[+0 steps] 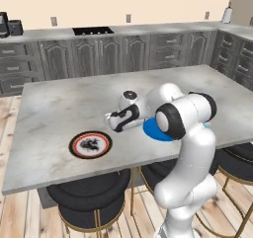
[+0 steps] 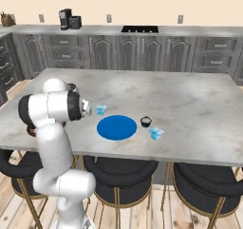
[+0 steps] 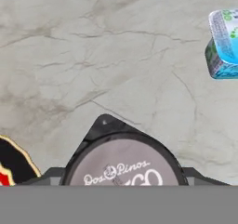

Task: Place two yogurt containers on each plate.

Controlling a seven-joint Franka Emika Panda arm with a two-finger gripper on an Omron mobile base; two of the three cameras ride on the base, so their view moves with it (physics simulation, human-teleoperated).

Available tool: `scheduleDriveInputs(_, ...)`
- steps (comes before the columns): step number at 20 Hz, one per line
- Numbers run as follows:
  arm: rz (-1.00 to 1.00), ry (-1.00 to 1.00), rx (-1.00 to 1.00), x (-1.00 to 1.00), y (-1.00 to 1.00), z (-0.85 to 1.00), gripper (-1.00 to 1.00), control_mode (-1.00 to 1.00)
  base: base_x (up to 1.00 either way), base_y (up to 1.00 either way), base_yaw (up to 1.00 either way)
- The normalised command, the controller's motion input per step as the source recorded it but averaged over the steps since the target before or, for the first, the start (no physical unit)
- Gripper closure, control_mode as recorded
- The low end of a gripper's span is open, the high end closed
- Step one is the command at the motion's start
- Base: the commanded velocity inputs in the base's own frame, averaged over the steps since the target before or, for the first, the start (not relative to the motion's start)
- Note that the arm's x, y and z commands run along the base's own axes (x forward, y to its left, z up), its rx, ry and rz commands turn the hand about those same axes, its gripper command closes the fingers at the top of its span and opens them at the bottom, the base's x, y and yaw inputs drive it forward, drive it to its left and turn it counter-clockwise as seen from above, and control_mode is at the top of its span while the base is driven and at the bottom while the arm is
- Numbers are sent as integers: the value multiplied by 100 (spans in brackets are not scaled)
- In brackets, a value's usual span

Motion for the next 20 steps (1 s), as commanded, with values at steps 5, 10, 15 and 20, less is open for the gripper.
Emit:
scheduleDriveInputs(5,-5,0,20,-89,12,44,100,-100,0,0,0)
scheduleDriveInputs(10,-11,4,11,-68,40,33,100,-100,0,0,0)
scheduleDriveInputs(15,-10,0,1,-37,69,7,100,-100,0,0,0)
scheduleDriveInputs(20,-5,9,-2,-4,78,25,100,-100,0,0,0)
